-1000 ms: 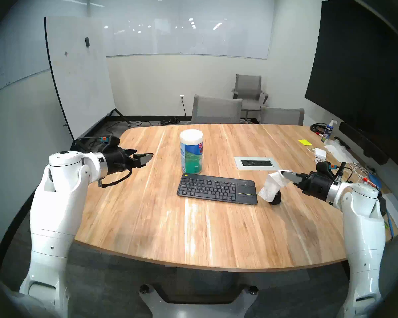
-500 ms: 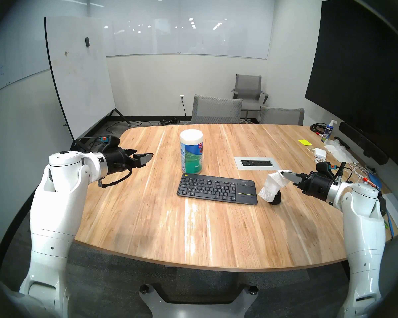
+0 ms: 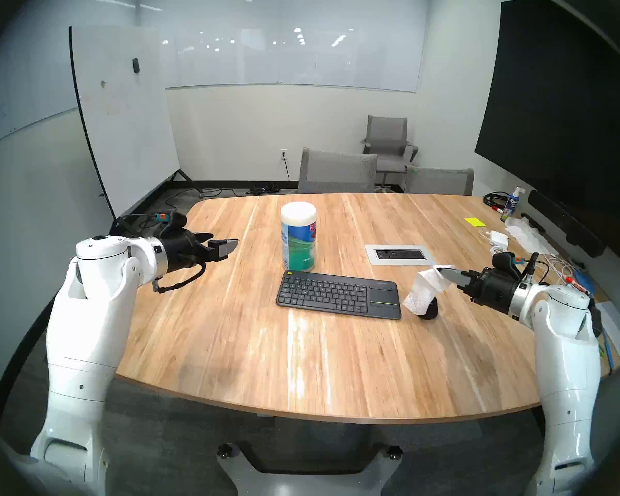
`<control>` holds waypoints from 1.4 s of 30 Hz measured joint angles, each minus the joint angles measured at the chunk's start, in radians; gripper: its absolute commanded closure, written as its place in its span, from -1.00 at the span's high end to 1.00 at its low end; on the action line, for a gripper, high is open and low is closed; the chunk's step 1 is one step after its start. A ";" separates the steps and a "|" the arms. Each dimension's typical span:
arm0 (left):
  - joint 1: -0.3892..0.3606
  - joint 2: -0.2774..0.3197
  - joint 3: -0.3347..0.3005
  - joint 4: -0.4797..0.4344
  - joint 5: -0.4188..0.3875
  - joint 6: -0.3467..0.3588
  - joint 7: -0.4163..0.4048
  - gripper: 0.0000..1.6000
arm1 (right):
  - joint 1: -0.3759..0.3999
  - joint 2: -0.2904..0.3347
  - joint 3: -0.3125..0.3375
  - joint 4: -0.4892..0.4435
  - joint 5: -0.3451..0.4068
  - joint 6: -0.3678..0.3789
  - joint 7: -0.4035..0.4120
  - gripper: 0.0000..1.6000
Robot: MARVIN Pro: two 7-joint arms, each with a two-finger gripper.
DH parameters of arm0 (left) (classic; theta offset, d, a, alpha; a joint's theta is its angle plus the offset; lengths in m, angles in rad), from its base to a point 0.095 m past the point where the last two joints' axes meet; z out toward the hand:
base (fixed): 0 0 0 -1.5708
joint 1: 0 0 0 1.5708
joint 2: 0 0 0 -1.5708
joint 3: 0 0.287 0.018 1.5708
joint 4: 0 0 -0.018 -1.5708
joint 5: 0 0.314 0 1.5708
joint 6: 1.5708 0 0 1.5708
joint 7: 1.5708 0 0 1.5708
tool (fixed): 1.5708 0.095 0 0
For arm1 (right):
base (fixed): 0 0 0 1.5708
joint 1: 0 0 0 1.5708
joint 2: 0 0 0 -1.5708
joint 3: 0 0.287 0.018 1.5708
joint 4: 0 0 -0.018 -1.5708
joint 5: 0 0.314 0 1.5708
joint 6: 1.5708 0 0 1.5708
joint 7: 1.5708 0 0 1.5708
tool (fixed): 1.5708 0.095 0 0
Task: Wipe the keyboards and mice with a disinfecting wipe, then set the wipe down
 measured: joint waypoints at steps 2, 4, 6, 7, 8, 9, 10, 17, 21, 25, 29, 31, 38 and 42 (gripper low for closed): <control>0.000 0.000 0.000 0.000 0.000 0.000 0.000 1.00 | 0.004 -0.004 0.003 0.001 -0.004 -0.001 -0.017 -1.00; 0.000 0.000 0.000 0.000 0.000 0.000 0.000 1.00 | 0.011 -0.010 0.004 0.004 -0.009 -0.001 -0.037 -1.00; 0.000 0.000 0.000 0.000 0.000 0.000 0.000 1.00 | 0.020 -0.017 0.004 0.009 -0.016 0.000 -0.060 -1.00; 0.000 0.000 0.000 0.000 0.000 0.000 0.000 1.00 | 0.024 -0.021 0.004 0.010 -0.020 0.000 -0.070 -1.00; 0.000 0.000 0.000 0.000 0.000 0.000 0.000 1.00 | 0.026 -0.023 0.004 0.011 -0.023 -0.001 -0.076 -1.00; 0.000 0.000 0.000 0.000 0.000 0.000 0.000 1.00 | 0.030 -0.027 0.004 0.013 -0.029 -0.004 -0.090 -1.00; 0.000 0.000 0.000 0.000 0.000 0.000 0.000 1.00 | 0.034 -0.034 0.004 0.014 -0.036 -0.010 -0.107 -1.00; 0.000 0.000 0.000 0.000 0.000 0.000 0.000 1.00 | 0.058 -0.085 0.010 0.013 -0.073 -0.039 -0.216 -1.00; 0.000 0.000 0.000 0.000 0.000 0.000 0.000 1.00 | 0.074 -0.116 0.011 0.013 -0.092 -0.050 -0.280 -1.00; 0.000 0.000 0.000 0.000 0.000 0.000 0.000 1.00 | 0.086 -0.139 0.008 0.013 -0.109 -0.060 -0.324 -1.00; 0.000 0.000 0.000 0.000 0.000 0.000 0.000 1.00 | 0.094 -0.159 0.005 0.013 -0.123 -0.075 -0.356 -1.00; 0.000 0.000 0.000 0.000 0.000 0.000 0.000 1.00 | 0.098 -0.169 0.003 0.013 -0.132 -0.085 -0.373 -1.00; 0.000 0.000 0.000 0.000 0.000 0.000 0.000 1.00 | 0.115 -0.205 -0.007 0.021 -0.169 -0.106 -0.456 -1.00; 0.000 0.000 0.000 0.000 0.000 0.000 0.000 1.00 | 0.127 -0.222 -0.012 0.035 -0.188 -0.125 -0.497 -1.00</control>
